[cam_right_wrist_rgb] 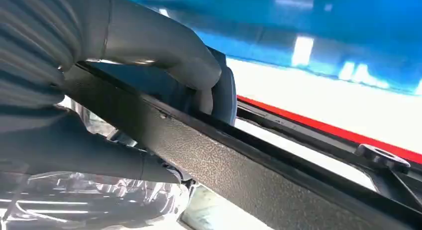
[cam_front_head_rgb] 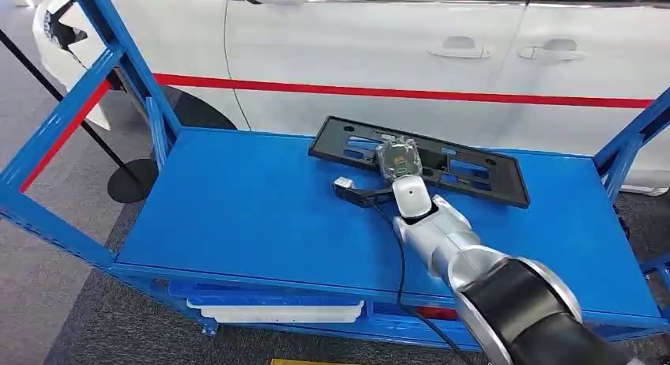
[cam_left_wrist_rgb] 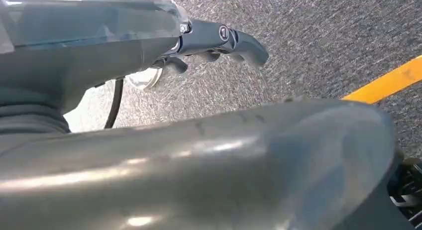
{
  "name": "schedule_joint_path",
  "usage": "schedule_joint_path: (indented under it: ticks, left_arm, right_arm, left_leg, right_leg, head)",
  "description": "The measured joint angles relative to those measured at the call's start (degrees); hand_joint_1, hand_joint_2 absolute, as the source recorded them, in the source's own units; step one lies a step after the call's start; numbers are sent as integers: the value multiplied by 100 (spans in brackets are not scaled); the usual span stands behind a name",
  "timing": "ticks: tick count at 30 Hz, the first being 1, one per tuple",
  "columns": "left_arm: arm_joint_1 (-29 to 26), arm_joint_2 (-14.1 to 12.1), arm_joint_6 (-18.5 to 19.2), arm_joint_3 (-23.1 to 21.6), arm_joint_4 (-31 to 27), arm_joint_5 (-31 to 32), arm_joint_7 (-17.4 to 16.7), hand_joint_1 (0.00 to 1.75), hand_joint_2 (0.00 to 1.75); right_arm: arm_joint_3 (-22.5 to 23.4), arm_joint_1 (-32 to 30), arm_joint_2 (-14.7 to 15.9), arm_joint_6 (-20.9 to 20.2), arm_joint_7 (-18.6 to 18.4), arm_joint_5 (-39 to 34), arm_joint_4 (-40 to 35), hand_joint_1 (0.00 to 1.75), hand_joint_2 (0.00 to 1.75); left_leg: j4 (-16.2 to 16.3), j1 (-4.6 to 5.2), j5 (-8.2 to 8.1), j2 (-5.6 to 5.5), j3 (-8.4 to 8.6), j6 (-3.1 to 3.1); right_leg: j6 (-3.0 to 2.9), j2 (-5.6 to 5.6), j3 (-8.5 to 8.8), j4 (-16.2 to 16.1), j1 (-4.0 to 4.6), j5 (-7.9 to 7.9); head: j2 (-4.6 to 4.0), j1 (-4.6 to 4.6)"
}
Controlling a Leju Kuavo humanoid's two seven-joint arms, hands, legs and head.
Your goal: Take the parts from the cabinet and place them on the table.
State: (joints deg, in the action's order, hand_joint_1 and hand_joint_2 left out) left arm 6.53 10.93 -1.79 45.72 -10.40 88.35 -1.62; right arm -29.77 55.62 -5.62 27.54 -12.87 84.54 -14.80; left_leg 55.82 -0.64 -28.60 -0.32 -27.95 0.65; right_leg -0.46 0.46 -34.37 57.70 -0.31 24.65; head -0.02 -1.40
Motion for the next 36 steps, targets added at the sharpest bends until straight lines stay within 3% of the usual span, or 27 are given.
schedule_joint_path:
  ticks: [13,24,36]
  left_arm:
    - [-58,-269,35,2,-2,63,-28,0,0]
    - [-157,-330,-57,22,0,-112,-11,0,0]
    - [-242,-477,83,201,-2,-232,-35,0,0]
  right_arm:
    - [151,-267,-158,894,216,-28,-98,175,175]
    - [190,-564,-385,1117,339,7,-225,175,175]
    - [328,-1007,-398,1195,525,18,-811,175,175]
  left_leg:
    - [-2,-2,0,0,-1,0]
    - [-2,-1,0,-1,-2,0]
    - [-2,-1,-1,-1,1,-1]
  right_leg:
    - [0,-1,1,0,3,0]
    - [0,-2,3,-1,1,1]
    - [2,-4,5,-1,2,2]
  head:
    - [0,0]
    - [0,0]
    - [0,0]
